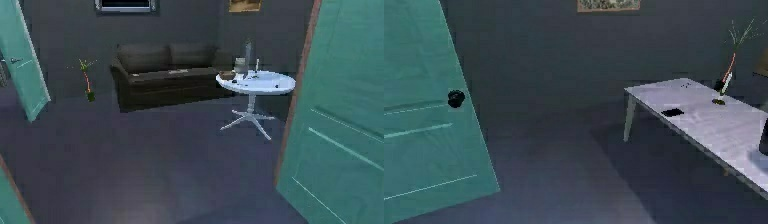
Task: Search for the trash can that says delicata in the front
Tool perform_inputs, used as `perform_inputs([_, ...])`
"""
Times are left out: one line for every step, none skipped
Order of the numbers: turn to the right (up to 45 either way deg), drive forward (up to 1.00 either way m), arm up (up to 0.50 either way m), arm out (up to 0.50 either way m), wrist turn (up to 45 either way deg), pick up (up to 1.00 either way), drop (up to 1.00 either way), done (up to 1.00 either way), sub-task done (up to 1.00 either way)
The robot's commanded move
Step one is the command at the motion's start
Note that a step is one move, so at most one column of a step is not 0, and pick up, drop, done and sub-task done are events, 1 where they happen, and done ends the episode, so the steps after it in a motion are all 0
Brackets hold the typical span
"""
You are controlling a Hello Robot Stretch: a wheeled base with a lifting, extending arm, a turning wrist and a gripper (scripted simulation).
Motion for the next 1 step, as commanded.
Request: perform_inputs([-21.0, 0.00, 0.00, 0.00, 0.0, 0.00, 0.00, 0.00, 0.00])
